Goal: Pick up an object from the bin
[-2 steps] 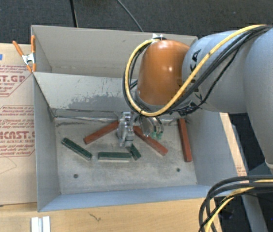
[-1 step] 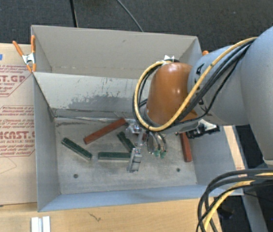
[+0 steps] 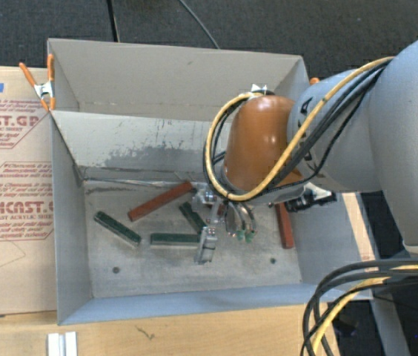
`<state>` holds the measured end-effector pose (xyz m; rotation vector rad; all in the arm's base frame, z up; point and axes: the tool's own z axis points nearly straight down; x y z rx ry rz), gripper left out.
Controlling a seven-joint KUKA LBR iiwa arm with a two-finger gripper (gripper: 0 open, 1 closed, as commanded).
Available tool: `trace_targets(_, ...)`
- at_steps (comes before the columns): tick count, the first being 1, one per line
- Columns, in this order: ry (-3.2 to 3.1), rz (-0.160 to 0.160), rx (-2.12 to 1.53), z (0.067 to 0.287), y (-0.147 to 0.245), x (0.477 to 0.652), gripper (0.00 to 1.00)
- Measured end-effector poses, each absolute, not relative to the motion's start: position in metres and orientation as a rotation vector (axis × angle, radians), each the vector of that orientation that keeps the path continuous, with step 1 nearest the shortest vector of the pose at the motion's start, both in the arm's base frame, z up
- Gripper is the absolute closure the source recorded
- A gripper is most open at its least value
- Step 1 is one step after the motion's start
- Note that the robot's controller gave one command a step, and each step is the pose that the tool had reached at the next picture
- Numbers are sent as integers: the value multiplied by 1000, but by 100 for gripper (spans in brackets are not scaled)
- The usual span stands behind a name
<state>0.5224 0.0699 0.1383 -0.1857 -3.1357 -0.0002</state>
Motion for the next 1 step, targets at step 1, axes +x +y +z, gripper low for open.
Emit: trace_targets(1,-3144,-1,-124,84,75,512,0)
